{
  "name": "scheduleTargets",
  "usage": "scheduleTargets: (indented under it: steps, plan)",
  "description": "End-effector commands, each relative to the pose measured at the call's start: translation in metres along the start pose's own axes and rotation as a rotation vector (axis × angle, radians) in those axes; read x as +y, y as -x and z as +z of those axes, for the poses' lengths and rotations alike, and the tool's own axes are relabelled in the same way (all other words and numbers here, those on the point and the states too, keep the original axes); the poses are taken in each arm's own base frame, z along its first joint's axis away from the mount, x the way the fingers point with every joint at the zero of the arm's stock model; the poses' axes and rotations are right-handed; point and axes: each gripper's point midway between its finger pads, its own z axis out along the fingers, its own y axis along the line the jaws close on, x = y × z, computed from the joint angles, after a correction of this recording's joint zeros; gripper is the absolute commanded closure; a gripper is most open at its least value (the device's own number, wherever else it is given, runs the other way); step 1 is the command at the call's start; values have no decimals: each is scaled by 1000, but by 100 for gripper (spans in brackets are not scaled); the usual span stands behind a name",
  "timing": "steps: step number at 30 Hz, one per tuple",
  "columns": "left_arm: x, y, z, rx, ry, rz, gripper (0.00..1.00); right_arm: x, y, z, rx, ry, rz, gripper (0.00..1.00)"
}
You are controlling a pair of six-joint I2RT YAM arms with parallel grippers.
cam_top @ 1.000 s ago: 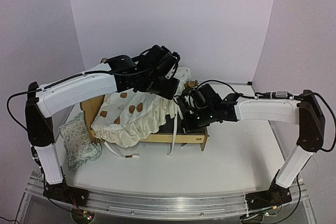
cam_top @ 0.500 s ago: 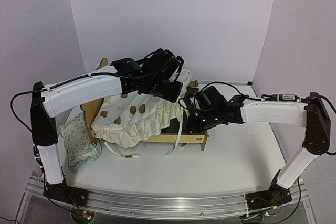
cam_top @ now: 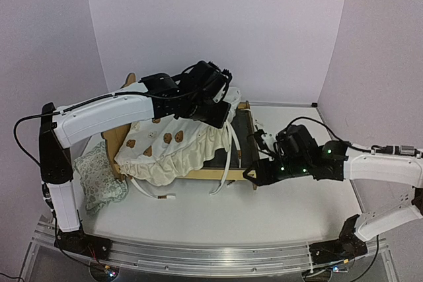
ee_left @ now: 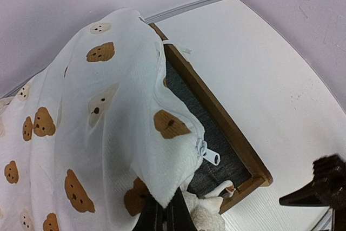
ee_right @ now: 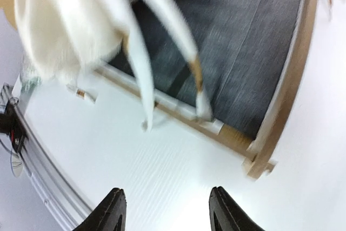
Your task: Set up the pet bed
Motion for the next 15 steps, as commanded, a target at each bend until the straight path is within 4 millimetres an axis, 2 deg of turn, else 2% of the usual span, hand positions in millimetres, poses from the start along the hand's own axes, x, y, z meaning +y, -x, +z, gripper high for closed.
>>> scheduleTargets:
  steps: [1, 5, 9, 15]
  plan:
    - [-1, 21, -9, -72, -14, -27, 100, 23, -22, 18, -51, 94, 29, 44]
    - [-1, 21, -9, -70, -17, -27, 100, 26, -36, 41, -89, 33, 2, 42]
    - [-1, 19, -10, -66, -18, -29, 100, 13, -32, 61, -206, -59, 71, 42]
    - [1, 17, -13, -58, -15, -28, 100, -8, -30, 92, -298, -187, 78, 42]
